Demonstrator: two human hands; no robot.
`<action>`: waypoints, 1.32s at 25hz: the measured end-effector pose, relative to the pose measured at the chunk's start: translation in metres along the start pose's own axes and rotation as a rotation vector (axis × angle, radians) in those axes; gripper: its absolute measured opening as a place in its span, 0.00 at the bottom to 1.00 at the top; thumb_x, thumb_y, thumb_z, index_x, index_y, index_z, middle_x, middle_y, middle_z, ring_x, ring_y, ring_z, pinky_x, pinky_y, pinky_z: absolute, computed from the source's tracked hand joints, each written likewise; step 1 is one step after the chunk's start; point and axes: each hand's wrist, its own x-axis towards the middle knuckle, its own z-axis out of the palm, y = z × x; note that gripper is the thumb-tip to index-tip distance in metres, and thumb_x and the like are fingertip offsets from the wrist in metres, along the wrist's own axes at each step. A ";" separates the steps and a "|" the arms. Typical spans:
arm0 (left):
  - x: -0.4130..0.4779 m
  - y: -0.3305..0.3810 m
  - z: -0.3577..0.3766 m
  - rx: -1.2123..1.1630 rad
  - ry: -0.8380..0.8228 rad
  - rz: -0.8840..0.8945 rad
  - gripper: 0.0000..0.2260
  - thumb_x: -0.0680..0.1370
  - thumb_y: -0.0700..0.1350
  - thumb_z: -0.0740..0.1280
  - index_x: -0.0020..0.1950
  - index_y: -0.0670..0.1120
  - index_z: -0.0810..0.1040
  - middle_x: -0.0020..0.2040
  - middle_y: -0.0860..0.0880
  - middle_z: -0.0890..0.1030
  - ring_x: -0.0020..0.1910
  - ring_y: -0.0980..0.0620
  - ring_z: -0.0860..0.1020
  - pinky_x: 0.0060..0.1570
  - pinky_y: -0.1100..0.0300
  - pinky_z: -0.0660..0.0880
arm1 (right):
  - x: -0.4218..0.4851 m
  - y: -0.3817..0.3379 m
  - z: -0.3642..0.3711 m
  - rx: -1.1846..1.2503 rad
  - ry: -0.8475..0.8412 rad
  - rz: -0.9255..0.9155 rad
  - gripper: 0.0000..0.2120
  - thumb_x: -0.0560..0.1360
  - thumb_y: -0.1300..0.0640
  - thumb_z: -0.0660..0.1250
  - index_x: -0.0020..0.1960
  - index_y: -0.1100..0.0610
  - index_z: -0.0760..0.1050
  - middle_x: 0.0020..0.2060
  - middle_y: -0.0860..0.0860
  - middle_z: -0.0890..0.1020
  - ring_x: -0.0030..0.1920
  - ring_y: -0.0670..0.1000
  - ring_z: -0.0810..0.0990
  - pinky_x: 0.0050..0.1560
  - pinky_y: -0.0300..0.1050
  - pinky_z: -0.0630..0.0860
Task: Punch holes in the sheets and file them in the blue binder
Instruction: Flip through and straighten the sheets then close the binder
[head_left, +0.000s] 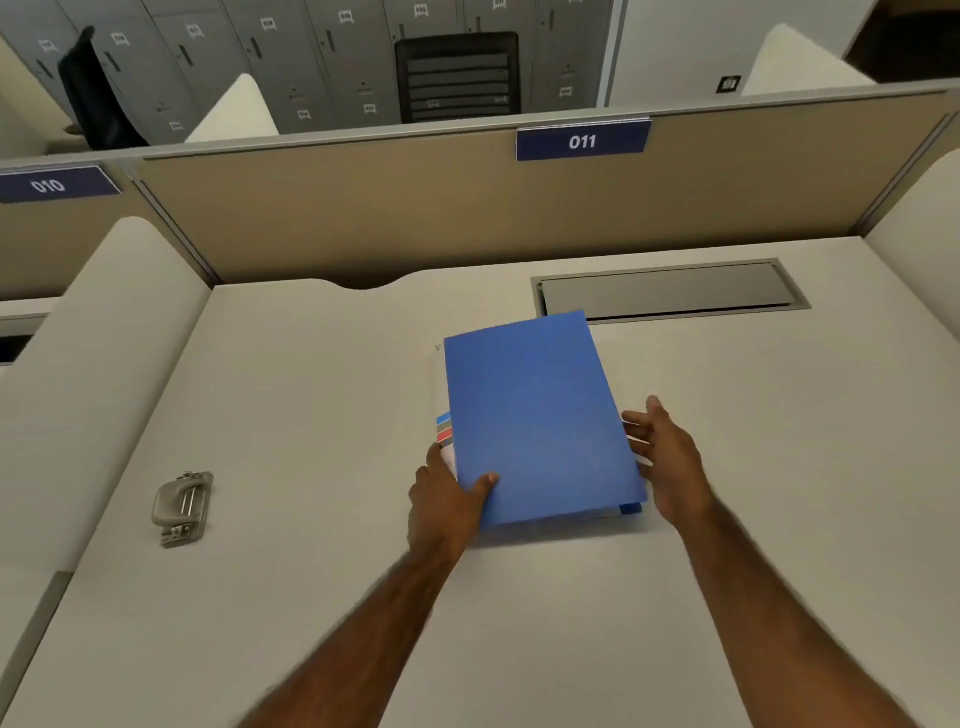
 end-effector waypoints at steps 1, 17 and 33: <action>0.001 0.004 0.004 0.071 0.006 -0.006 0.43 0.70 0.63 0.73 0.79 0.49 0.57 0.68 0.44 0.72 0.69 0.41 0.70 0.61 0.42 0.74 | 0.004 0.007 -0.001 -0.134 0.010 -0.028 0.21 0.80 0.43 0.63 0.54 0.60 0.80 0.47 0.54 0.85 0.47 0.53 0.82 0.48 0.49 0.75; 0.017 -0.003 -0.017 -0.704 -0.225 -0.145 0.26 0.70 0.51 0.79 0.62 0.43 0.76 0.55 0.44 0.85 0.49 0.43 0.86 0.48 0.44 0.83 | 0.010 0.038 0.009 -0.609 0.073 -0.194 0.31 0.72 0.55 0.76 0.72 0.57 0.71 0.63 0.56 0.77 0.62 0.57 0.78 0.59 0.50 0.75; 0.055 -0.062 -0.112 -0.857 -0.226 -0.144 0.17 0.77 0.43 0.72 0.65 0.52 0.74 0.59 0.45 0.82 0.55 0.42 0.83 0.43 0.46 0.83 | -0.011 0.016 0.110 -0.062 -0.277 0.067 0.11 0.76 0.69 0.68 0.58 0.61 0.75 0.54 0.59 0.83 0.49 0.60 0.84 0.36 0.48 0.83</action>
